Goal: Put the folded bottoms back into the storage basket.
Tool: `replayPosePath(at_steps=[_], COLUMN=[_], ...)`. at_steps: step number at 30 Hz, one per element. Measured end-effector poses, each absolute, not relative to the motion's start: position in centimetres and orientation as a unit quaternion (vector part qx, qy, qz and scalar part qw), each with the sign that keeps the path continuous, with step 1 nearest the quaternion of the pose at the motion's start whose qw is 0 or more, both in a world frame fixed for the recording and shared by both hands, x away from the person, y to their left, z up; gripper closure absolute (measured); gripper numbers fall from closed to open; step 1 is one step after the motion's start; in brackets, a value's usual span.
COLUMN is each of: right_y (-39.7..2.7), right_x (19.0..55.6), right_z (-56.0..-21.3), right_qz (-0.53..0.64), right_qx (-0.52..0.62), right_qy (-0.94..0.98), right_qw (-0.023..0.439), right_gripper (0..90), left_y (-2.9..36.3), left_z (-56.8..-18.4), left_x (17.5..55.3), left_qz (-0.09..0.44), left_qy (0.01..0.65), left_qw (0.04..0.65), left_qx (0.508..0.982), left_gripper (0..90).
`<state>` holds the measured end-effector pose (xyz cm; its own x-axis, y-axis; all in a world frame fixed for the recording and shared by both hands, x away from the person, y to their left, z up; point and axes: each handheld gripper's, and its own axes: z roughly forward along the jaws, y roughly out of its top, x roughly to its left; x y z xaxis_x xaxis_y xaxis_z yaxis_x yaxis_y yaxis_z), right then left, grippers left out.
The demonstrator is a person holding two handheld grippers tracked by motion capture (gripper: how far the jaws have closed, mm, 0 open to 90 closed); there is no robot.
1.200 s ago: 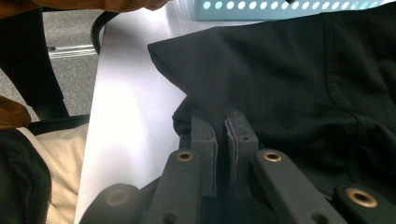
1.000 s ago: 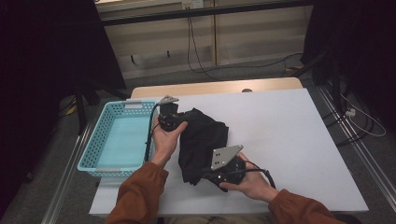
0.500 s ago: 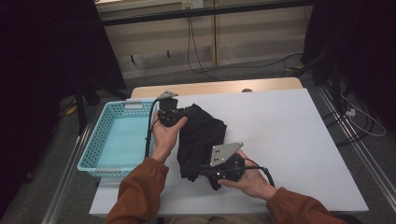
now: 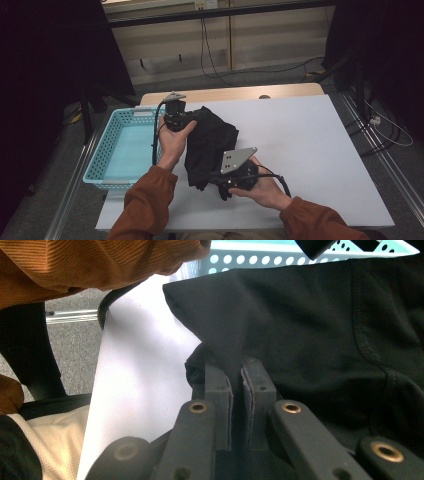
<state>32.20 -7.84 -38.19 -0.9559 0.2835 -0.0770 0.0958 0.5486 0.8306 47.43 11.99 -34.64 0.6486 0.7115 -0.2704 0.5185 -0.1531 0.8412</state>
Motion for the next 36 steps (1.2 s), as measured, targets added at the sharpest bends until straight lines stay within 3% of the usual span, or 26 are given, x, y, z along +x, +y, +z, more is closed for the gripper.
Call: replayPosePath(at_steps=[36], right_y=[-5.2], right_x=[33.9], right_z=[-35.4], right_qz=[0.498], right_qx=[0.102], right_qy=[0.856], right_qw=[0.093], right_gripper=[85.1], left_y=[14.8], left_z=[-31.0], left_x=[48.3], left_qz=[0.130], left_qy=[0.403], left_qw=[0.519], left_qx=[0.742], left_gripper=[82.9])
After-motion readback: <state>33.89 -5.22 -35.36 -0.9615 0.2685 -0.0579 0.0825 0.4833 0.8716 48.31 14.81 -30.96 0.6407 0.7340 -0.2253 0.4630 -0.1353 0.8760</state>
